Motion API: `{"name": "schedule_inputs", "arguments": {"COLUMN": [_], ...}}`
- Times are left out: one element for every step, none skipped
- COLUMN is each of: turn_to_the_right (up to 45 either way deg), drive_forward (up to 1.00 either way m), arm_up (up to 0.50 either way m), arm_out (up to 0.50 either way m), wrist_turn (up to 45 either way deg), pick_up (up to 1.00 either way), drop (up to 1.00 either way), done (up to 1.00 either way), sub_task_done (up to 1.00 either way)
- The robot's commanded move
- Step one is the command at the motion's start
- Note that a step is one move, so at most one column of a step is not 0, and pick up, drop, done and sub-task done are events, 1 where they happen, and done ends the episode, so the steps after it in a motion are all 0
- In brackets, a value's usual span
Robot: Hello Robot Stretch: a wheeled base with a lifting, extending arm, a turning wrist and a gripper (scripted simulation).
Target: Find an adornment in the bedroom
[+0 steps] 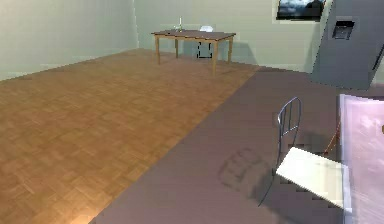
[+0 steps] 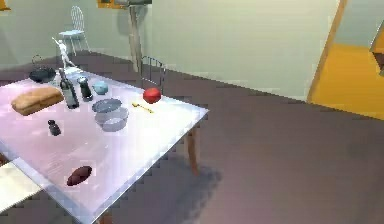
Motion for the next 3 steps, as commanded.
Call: {"name": "schedule_inputs", "arguments": {"turn_to_the_right": [0.0,-9.0,0.0], "drive_forward": [1.0,0.0,0.2], "arm_up": [0.0,0.0,0.0], "arm_out": [0.0,0.0,0.0], "wrist_turn": [0.0,0.0,0.0], "pick_up": [0.0,0.0,0.0], "drop": [0.0,0.0,0.0], "done": [0.0,0.0,0.0], "sub_task_done": [0.0,0.0,0.0]}}
